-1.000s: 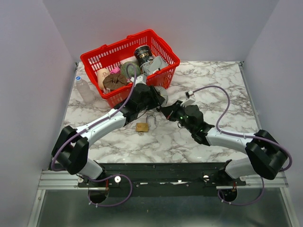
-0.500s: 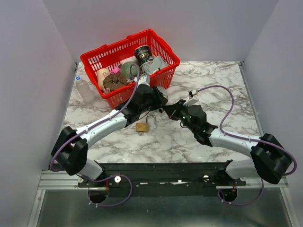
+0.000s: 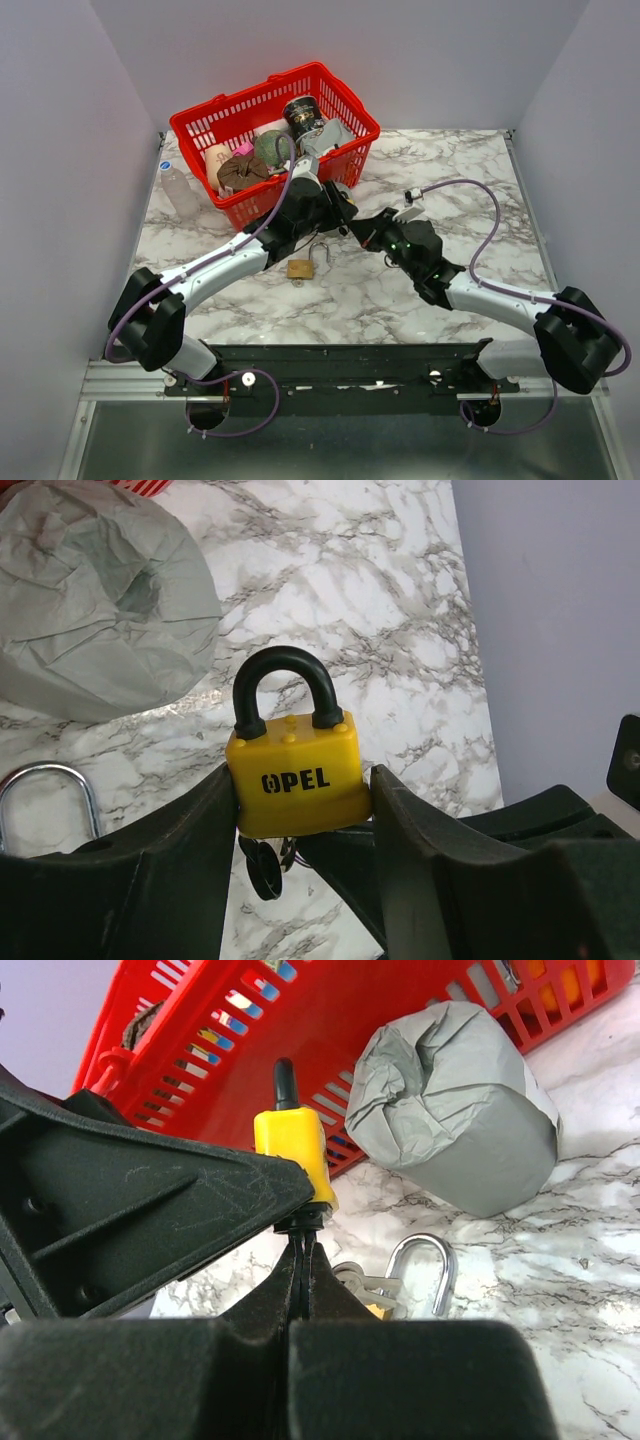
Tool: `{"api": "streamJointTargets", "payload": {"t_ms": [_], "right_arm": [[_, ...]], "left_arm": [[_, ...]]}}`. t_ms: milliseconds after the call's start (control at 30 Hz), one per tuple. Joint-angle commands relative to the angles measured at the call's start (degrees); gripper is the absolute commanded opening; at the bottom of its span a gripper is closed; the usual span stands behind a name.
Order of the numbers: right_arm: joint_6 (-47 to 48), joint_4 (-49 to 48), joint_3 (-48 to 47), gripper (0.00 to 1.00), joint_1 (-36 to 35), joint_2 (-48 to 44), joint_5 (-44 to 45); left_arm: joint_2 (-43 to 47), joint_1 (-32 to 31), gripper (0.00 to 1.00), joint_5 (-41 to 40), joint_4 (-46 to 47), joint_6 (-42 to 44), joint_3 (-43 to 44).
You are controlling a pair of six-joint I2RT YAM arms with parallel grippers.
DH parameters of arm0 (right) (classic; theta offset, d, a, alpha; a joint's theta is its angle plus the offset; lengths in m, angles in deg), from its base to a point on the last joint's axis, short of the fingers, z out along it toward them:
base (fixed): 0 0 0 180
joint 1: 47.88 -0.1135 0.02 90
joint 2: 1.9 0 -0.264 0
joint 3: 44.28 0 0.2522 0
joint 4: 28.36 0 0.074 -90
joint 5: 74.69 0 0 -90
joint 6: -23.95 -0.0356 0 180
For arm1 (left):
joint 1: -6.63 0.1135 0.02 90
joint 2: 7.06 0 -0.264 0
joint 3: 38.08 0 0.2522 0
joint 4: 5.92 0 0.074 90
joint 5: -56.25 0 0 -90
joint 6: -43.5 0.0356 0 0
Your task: Unlock with the key
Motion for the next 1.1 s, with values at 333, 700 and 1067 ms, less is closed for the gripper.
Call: {"api": "streamJointTargets", "payload": {"t_ms": [333,700,1067], "right_arm": [[-6.09,-11.22,3.50,0.01,8.75,-3.50,-4.72],[-11.19,-14.12,4.99,0.01,12.45,-5.27,-13.42],[-8.39,-12.55,4.12,0.01,14.21,-6.41,-17.91]], "left_arm": [[3.83,-2.91,0.00,11.39,5.48,2.79,-2.28],[7.78,-3.97,0.00,14.91,16.11,5.34,-5.89],[8.31,-5.20,0.00,14.21,14.28,8.23,-5.01]]}}
